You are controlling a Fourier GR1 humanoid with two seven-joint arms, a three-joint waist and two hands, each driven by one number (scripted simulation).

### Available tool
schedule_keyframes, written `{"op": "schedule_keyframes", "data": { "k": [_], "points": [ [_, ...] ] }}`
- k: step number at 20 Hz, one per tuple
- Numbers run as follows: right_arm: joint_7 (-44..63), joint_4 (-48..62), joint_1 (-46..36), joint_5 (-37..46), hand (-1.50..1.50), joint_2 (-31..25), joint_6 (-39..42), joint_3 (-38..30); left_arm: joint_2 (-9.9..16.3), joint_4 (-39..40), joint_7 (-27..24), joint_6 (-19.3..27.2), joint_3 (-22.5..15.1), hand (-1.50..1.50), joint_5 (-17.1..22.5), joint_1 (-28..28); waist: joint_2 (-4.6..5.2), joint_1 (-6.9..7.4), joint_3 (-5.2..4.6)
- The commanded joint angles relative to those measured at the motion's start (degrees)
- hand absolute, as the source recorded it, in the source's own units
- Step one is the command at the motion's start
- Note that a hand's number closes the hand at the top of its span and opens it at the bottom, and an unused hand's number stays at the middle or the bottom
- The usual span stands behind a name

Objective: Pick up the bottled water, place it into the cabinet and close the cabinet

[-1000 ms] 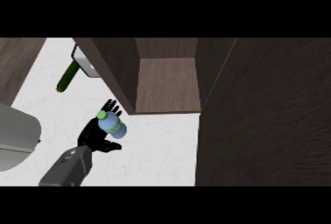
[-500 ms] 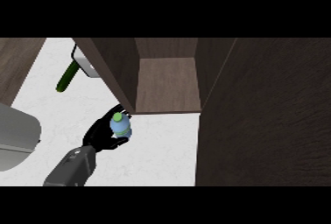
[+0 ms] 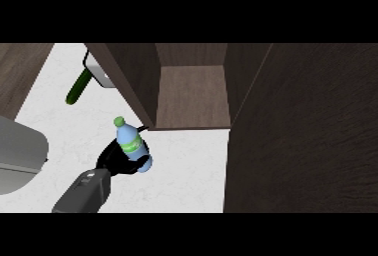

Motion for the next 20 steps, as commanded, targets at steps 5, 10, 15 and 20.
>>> {"op": "schedule_keyframes", "data": {
  "k": [5, 10, 15, 20],
  "points": [
    [-0.3, -1.25, 3.61, 1.8, -1.5, 0.41, -0.59, 1.92, 1.87, -4.14, -9.92, -0.89, 5.52, 1.5, 5.45, 5.03, -0.77, 1.1, -0.14],
    [0.71, 1.53, -0.79, 1.51, -1.5, 0.9, -1.31, 1.38, 1.84, -6.69, -15.05, 0.78, 7.06, 1.5, 7.36, 12.01, -0.73, 1.58, -0.09],
    [0.2, -1.07, 1.2, 2.07, -1.5, 0.83, -1.53, 1.81, 3.87, -9.91, -9.63, -3.35, 9.68, 1.5, 12.63, 11.61, -0.87, 1.19, -0.07],
    [-2.82, 2.56, 0.6, 3.24, -1.5, 1.45, -1.05, 2.25, -0.46, -14.36, -5.2, 0.1, 8.27, 1.5, 14.26, 10.19, -0.88, 1.16, -0.03]
  ]
}}
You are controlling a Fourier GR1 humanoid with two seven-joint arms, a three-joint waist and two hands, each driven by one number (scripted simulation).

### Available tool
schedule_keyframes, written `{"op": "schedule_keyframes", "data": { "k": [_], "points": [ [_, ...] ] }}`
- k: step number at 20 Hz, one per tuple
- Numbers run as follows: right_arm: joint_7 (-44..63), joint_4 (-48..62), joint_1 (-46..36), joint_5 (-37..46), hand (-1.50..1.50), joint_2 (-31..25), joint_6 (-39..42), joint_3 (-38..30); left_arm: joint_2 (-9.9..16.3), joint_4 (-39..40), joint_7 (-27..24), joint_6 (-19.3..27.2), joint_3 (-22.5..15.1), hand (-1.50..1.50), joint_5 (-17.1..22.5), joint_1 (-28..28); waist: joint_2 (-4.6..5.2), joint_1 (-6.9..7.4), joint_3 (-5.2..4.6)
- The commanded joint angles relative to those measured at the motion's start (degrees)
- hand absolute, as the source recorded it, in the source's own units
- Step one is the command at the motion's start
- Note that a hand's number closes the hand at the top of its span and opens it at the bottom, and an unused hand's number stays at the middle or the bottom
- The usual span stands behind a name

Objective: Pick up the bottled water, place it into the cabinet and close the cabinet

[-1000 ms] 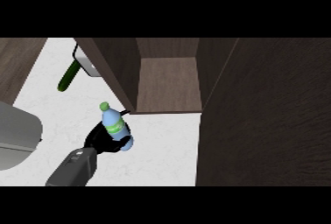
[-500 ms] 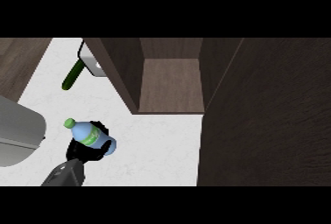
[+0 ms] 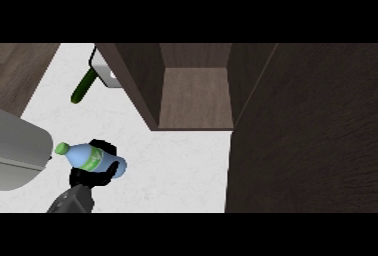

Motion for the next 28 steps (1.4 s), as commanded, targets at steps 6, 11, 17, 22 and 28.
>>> {"op": "schedule_keyframes", "data": {
  "k": [6, 11, 17, 22, 28],
  "points": [
    [3.56, -1.74, -1.76, 0.01, -1.5, -0.11, -1.68, 1.47, -2.54, -17.87, 9.81, -2.0, -3.32, 1.5, 5.18, 6.87, -0.13, 0.48, 0.05],
    [-3.07, 1.68, 1.48, 3.08, -1.5, 1.38, -0.9, 4.12, -8.29, -33.61, 18.85, 6.04, -8.27, 1.5, 7.67, 10.97, -0.24, 0.5, 0.09],
    [-0.86, 0.86, 0.47, -0.99, -1.5, -0.62, -0.17, 1.93, -8.42, -42.49, 19.76, 16.52, -17.73, 1.5, 9.68, 10.55, -0.07, -0.06, 0.03],
    [0.11, 1.64, -1.48, -1.61, -1.5, -0.7, -0.57, 1.42, -8.46, -52.71, 26.16, 28.18, -24.88, 1.5, 12.0, 7.78, -0.03, -0.09, 0.02],
    [1.09, -2.32, 1.1, 0.65, -1.5, 0.59, -2.95, 5.51, -8.47, -53.04, 28.48, 37.85, -28.79, 1.5, 9.76, 1.09, 0.04, -0.46, 0.0]
  ]
}}
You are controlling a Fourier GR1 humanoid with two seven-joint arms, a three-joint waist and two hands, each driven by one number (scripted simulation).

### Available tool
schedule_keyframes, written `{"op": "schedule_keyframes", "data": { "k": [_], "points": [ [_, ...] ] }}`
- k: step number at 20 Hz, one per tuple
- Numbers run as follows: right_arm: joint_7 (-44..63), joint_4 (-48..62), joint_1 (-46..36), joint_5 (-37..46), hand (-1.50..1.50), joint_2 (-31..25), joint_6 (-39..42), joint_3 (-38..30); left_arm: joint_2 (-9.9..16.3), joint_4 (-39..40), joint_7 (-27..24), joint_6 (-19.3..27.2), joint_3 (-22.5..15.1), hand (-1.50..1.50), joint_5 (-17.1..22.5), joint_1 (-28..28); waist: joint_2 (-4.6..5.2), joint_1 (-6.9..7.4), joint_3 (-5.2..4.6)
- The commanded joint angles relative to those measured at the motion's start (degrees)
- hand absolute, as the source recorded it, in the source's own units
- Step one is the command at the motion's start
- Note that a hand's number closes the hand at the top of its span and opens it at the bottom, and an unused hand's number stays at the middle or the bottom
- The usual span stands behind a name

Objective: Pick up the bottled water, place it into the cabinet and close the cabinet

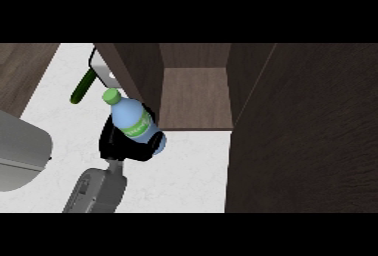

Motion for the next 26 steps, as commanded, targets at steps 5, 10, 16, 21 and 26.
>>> {"op": "schedule_keyframes", "data": {
  "k": [5, 10, 16, 21, 26],
  "points": [
    [-0.05, -1.63, 2.51, -1.18, -1.5, -1.03, 0.7, 1.41, -0.03, 6.59, -0.95, 12.56, -5.54, 1.5, -2.31, -12.71, 0.12, -0.98, -0.02],
    [1.99, -0.6, -1.79, -1.02, -1.5, -0.77, -0.21, 0.83, 0.02, 7.37, 0.04, 20.19, -8.75, 1.5, -6.96, -17.7, 0.28, -1.99, -0.01],
    [1.39, 2.25, -3.9, 0.01, -1.5, 0.53, -0.86, 1.81, 0.07, 10.08, 1.35, 25.44, -9.81, 1.5, -10.06, -20.21, 0.54, -2.59, 0.01],
    [0.46, 3.66, -3.98, -0.35, -1.5, 0.22, 0.06, 1.75, 1.84, 10.72, 4.2, 28.94, -7.93, 1.5, -14.19, -23.16, 0.71, -3.6, 0.09],
    [0.98, 2.66, -4.78, 0.17, -1.5, -0.01, 0.32, 2.69, 2.99, 12.9, 5.01, 32.31, -7.85, 1.5, -16.15, -23.18, 1.16, -5.18, 0.04]
  ]
}}
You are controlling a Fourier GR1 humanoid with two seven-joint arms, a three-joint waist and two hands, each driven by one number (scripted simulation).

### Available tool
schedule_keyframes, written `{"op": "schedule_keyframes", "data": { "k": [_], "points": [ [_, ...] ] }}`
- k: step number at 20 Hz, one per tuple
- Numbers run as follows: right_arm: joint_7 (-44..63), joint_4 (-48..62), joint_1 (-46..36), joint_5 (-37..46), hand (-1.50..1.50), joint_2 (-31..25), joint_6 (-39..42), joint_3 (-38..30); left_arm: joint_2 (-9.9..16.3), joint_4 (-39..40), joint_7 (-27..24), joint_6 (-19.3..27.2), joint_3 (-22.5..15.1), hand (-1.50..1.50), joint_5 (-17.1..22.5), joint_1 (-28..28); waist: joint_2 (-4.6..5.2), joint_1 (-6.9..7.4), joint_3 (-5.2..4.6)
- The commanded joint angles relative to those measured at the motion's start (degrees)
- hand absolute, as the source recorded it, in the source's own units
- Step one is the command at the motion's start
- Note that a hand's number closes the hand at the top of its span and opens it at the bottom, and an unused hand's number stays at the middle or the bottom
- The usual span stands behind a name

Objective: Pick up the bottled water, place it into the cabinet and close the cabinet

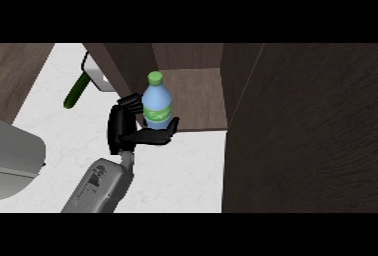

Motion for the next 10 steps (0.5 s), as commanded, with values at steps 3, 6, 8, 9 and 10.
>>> {"op": "schedule_keyframes", "data": {
  "k": [3, 6, 8, 9, 10],
  "points": [
    [0.38, 0.49, -1.54, 0.31, -1.5, 0.52, -0.35, 0.55, 1.18, 11.44, 5.25, 1.46, 0.37, 1.5, -4.79, -17.54, 1.82, -2.85, 0.24],
    [-0.28, 0.53, -0.39, -1.3, -1.5, -1.07, 1.53, -0.45, 1.47, 11.93, 5.65, 3.01, -0.17, 1.5, -5.89, -17.56, 1.78, -3.48, 0.27],
    [0.3, 1.2, -2.8, -0.5, -1.5, -0.71, 0.68, -1.13, 1.34, 13.27, 4.05, 3.71, -0.16, 1.5, -6.16, -16.35, 2.31, -3.93, 0.21],
    [-0.48, 2.39, -2.04, 0.29, -1.5, -0.05, 0.42, -0.16, 1.41, 12.95, 5.54, 4.61, -0.61, 1.5, -6.9, -17.51, 1.93, -3.38, 0.25],
    [0.7, 1.1, -1.17, -0.23, -1.5, -0.23, 0.61, 0.94, 2.69, 13.97, 5.51, 4.89, -0.19, 1.5, -7.38, -16.94, 1.99, -3.61, 0.22]
  ]
}}
